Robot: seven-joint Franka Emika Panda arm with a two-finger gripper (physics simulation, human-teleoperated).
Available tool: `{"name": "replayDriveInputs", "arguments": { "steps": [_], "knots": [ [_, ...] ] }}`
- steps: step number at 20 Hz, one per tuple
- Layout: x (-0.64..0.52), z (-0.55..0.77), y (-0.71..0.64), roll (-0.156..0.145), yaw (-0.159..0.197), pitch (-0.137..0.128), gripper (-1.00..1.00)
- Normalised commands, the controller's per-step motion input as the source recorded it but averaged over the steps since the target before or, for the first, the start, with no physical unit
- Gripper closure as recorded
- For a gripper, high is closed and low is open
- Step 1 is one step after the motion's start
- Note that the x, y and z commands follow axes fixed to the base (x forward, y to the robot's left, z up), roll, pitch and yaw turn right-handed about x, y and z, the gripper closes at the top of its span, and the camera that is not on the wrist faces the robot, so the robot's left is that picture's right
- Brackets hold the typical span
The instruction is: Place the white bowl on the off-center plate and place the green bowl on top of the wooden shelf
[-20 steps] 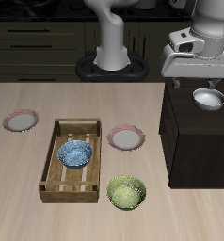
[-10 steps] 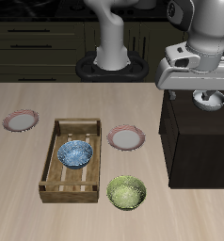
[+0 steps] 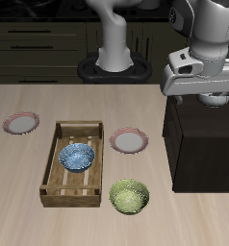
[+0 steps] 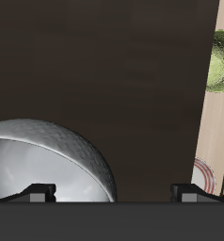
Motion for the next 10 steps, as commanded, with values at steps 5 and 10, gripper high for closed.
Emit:
{"name": "replayDriveInputs", "arguments": {
  "steps": [5, 10],
  "knots": [
    [-0.08, -0.05, -0.10, 0.009, -0.025, 0.000, 1.00],
    [-0.02, 0.08, -0.17, -0.001, -0.029, -0.010, 1.00]
  ]
}}
